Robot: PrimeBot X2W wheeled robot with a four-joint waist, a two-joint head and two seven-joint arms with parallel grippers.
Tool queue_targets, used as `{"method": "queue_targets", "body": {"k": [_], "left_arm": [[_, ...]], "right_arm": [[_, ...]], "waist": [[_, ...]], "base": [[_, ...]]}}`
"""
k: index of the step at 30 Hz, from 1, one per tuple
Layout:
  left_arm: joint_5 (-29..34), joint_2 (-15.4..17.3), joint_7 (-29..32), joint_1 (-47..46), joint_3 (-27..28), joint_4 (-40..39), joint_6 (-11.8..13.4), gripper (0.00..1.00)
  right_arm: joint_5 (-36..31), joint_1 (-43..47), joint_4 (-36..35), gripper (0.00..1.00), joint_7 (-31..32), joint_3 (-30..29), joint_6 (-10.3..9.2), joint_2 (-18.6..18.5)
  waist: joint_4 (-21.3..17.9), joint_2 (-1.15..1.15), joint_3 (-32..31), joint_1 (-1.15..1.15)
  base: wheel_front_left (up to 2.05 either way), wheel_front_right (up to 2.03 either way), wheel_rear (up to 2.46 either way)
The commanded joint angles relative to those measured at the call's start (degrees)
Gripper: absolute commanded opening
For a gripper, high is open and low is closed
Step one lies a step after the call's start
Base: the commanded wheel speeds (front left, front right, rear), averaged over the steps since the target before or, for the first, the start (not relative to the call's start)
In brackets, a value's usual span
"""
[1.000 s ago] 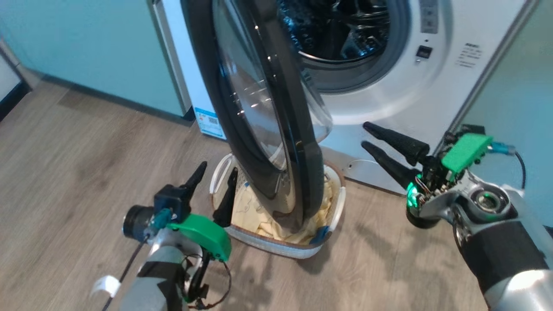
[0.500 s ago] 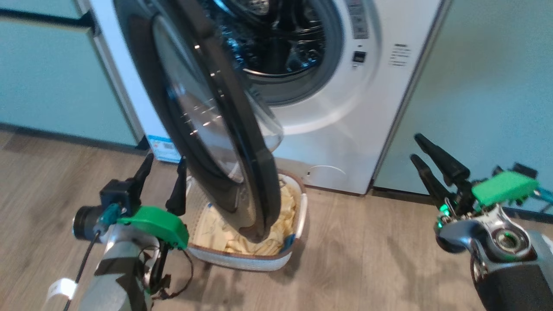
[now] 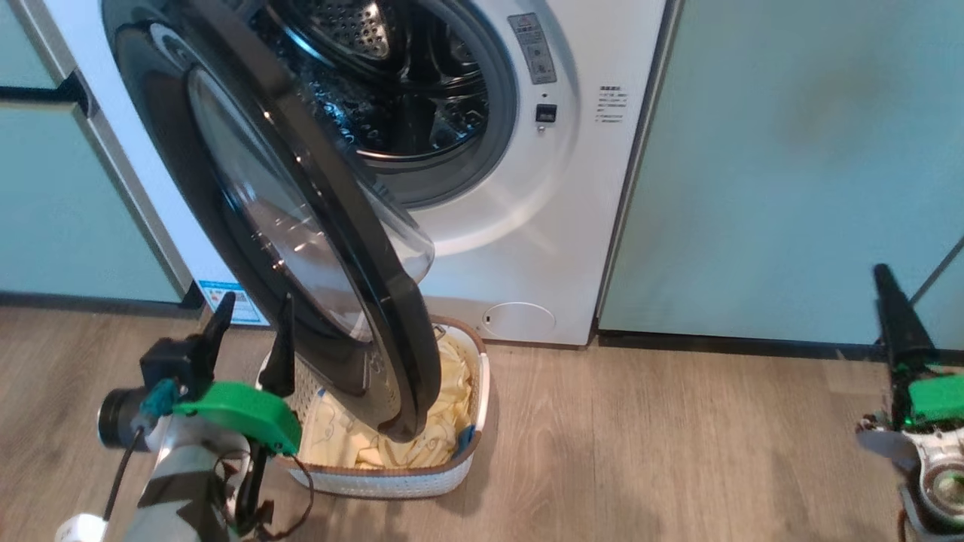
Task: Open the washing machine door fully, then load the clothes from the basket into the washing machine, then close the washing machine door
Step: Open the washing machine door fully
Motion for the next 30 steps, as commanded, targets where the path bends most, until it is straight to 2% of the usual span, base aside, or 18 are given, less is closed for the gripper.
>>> {"method": "queue_targets", "body": {"k": [1, 4, 8, 13, 19, 24, 30], "left_arm": [[0.76, 1.55, -0.36, -1.64, 2.25, -1.77, -0.20, 1.00], [1.19, 1.23, -0.36, -1.44, 2.55, -1.54, -0.46, 1.00], [1.54, 0.92, -0.36, -1.42, 2.78, -1.39, -0.70, 1.00], [1.79, 0.61, -0.36, -1.36, 2.92, -1.36, -1.06, 1.00], [1.99, 0.37, -0.36, -1.36, 3.23, -1.04, -1.44, 1.00], [2.24, 0.13, -0.36, -1.62, 3.37, -0.64, -1.74, 1.00], [2.51, -0.13, -0.36, -1.58, 3.56, -0.52, -1.93, 1.00]], "right_arm": [[-0.93, -1.63, -2.51, 1.00, -1.16, 1.44, 0.10, -1.31], [-7.63, 0.09, -2.71, 1.00, -11.96, 6.88, 0.10, -5.37], [-14.92, 0.41, -0.54, 1.00, -15.21, 9.41, 0.10, -8.30], [-29.18, 2.08, -1.31, 1.00, -15.30, 1.56, 0.10, -5.82], [-45.14, 5.20, -1.85, 1.00, -15.31, -4.18, 0.10, -2.73], [-57.71, 7.60, -0.80, 1.00, -15.31, -4.35, 0.10, -1.65], [-65.36, 9.38, 0.11, 1.00, -15.32, -2.19, 0.10, -1.02]], "waist": [[-0.21, 0.00, -0.16, 0.00], [-0.72, 0.00, -0.50, 0.00], [-0.85, 0.00, -0.69, 0.00], [-0.55, 0.00, -0.54, 0.00], [0.02, 0.00, -0.30, 0.00], [0.33, 0.00, 0.04, 0.00], [0.33, 0.00, 0.13, 0.00]], "base": [[0.00, 0.00, 0.00], [0.00, 0.00, 0.00], [0.00, 0.00, 0.00], [0.00, 0.00, 0.00], [0.00, 0.00, 0.00], [0.00, 0.00, 0.00], [0.00, 0.00, 0.00]]}}
